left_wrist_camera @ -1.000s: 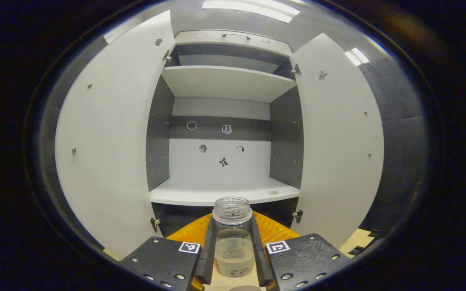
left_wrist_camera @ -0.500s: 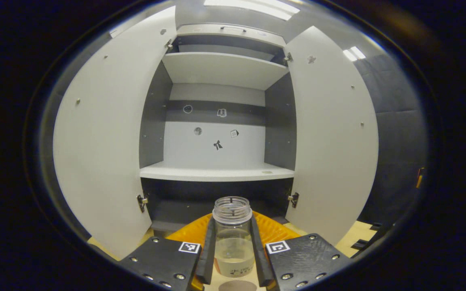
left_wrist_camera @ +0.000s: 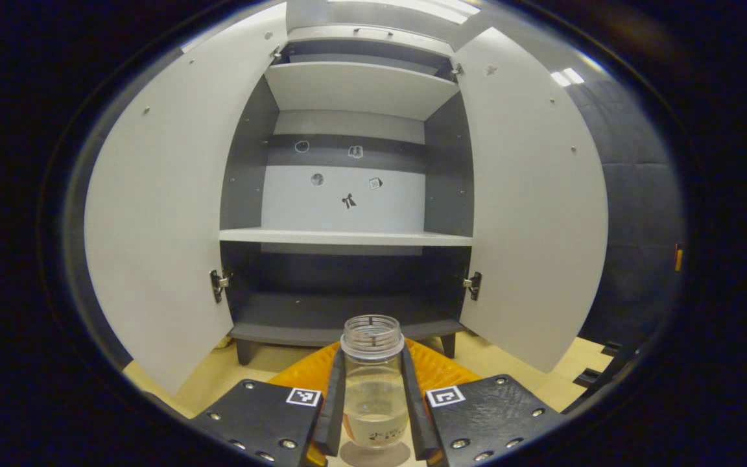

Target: Grasp the bottle in the cabinet with the left hand and place it on the coaster, then close the right door with the right hand and the left door with the left hand.

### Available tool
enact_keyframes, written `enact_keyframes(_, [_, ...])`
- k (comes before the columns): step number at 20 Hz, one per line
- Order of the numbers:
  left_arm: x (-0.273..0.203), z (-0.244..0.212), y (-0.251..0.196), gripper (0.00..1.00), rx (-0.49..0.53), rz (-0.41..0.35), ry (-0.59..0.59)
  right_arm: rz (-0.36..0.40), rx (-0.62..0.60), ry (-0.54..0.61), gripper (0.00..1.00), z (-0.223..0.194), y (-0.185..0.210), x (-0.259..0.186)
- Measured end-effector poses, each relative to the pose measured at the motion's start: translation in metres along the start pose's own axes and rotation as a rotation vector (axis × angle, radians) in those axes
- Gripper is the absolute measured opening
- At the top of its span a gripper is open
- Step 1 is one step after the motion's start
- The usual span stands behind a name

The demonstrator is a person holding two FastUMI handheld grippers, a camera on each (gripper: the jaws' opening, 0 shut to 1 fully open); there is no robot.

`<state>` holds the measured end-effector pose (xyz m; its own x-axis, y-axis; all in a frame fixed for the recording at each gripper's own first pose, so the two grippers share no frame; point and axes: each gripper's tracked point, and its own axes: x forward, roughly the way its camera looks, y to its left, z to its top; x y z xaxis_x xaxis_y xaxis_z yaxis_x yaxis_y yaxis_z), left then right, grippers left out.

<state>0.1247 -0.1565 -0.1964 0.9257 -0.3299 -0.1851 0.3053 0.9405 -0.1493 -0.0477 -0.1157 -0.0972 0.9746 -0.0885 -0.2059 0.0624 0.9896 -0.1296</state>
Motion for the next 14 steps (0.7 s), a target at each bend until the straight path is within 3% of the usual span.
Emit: enact_keyframes(14, [-0.007, -0.070, 0.006, 0.45, -0.004, 0.055, 0.070, 0.016, -0.011, 0.041, 0.98, -0.017, 0.007, 0.004])
